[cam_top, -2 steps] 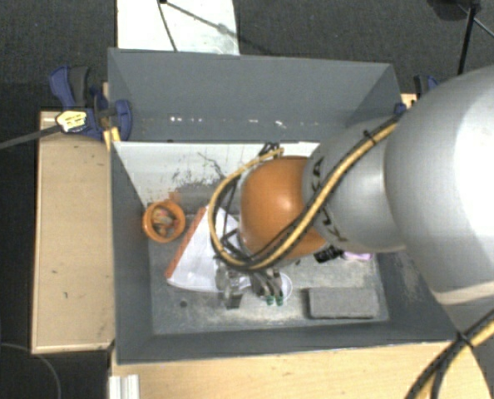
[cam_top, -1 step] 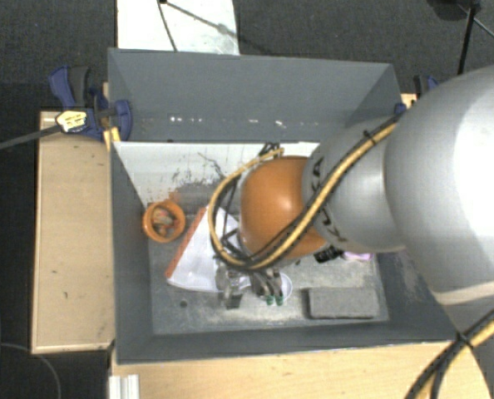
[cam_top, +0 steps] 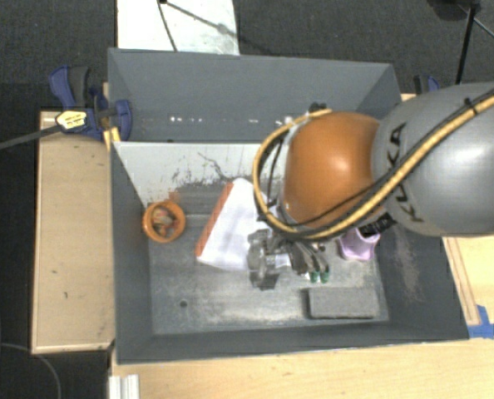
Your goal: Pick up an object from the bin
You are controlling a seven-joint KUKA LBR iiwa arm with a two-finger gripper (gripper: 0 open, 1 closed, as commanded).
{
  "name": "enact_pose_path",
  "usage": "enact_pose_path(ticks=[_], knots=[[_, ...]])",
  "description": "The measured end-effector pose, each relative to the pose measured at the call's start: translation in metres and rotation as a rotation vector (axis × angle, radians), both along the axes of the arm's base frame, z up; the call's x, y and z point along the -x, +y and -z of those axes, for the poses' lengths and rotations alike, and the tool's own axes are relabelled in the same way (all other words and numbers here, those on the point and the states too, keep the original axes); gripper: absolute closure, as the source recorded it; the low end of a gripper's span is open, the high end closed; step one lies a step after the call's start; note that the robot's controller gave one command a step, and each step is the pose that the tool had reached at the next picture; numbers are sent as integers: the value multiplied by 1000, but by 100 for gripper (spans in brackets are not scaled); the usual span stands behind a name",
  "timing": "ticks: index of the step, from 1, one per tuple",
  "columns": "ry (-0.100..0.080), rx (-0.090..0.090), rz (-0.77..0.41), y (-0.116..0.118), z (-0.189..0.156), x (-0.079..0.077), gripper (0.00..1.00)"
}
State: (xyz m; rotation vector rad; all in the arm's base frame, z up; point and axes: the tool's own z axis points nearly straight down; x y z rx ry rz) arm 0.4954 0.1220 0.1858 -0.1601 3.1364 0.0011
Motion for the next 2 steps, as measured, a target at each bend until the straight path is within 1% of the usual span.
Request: enact_pose_path(ticks=[1,2], knots=[[0,0,1,0,0,0,100],[4,1,1,6,-62,-7,100]])
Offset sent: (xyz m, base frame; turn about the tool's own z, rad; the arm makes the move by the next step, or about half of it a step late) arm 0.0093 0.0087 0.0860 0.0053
